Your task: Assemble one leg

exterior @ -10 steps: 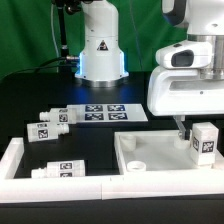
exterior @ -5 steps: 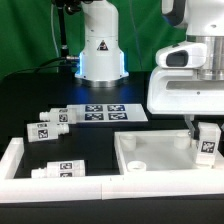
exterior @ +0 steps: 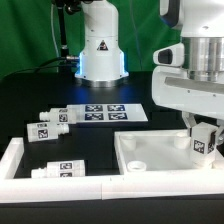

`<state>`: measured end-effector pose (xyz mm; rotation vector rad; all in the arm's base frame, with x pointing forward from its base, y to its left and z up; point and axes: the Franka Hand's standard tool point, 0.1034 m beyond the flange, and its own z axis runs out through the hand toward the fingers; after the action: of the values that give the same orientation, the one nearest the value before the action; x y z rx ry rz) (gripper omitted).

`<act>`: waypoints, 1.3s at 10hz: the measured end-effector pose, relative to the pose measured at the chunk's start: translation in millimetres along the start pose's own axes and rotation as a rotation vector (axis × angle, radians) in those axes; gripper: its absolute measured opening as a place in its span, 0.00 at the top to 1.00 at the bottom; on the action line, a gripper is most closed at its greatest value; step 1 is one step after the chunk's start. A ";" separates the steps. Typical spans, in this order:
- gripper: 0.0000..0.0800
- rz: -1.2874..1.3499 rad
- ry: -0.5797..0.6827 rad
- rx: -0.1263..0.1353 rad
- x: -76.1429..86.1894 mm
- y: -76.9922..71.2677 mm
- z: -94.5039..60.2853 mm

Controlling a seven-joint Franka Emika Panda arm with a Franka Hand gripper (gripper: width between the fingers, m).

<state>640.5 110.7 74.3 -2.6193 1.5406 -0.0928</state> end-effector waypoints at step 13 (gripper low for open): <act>0.19 -0.614 -0.036 -0.012 -0.6 3.1 2.1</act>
Offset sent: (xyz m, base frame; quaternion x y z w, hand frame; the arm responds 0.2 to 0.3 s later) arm 0.0000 0.0000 0.0000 0.0000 0.0000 0.0650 0.9979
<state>637.8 109.8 71.8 -2.9783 0.6772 -0.0804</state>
